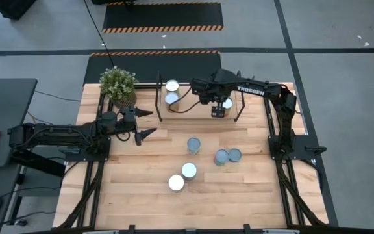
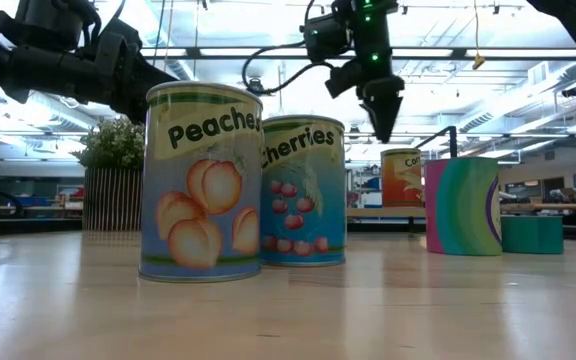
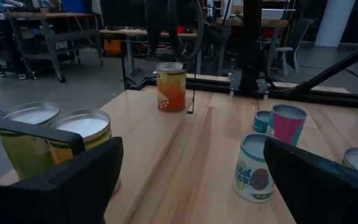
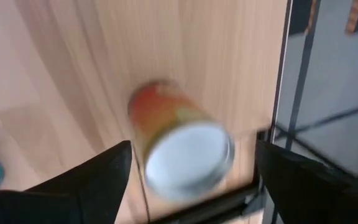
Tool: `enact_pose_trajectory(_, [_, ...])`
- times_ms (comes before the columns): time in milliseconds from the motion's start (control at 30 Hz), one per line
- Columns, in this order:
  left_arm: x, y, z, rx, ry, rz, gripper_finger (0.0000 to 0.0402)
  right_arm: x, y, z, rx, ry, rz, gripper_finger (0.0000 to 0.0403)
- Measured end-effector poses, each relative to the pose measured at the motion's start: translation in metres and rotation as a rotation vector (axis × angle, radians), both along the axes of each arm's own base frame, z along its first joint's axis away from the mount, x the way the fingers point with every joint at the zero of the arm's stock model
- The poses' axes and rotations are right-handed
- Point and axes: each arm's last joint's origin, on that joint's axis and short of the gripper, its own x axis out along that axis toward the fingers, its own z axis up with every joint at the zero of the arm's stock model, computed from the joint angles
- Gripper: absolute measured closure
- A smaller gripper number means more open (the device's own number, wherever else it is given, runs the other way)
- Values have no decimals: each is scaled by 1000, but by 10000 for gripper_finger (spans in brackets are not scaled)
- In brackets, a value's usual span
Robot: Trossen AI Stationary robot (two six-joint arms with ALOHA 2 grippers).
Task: Pick and place cans onto a shelf
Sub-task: Adjust the canned corn on the shelf
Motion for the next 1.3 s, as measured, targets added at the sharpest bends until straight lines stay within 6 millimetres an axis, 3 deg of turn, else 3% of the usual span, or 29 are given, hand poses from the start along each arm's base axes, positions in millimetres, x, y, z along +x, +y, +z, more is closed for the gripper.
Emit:
enact_pose_trajectory(367, [0,0,0,-1,3,0,6,-3,6,2,-28,46,-9,18])
enact_pose_trajectory(600, [0,0,-3,-10,31,0,6,-10,-12,2,-4,46,-46,10])
enact_pose_trajectory(867, [0,0,-5,-14,47,0,6,-16,-15,7,7,32,-44,5])
enact_pose_trajectory(1033, [0,0,-5,-15,46,0,6,-35,-6,13,12,35,-40,7])
enact_pose_trajectory(1200, [0,0,-5,-36,39,2,6,-57,3,2,27,94,-38,9])
enact_pose_trajectory(1300, [0,0,-4,-38,32,2,6,-59,6,-4,21,85,-29,9])
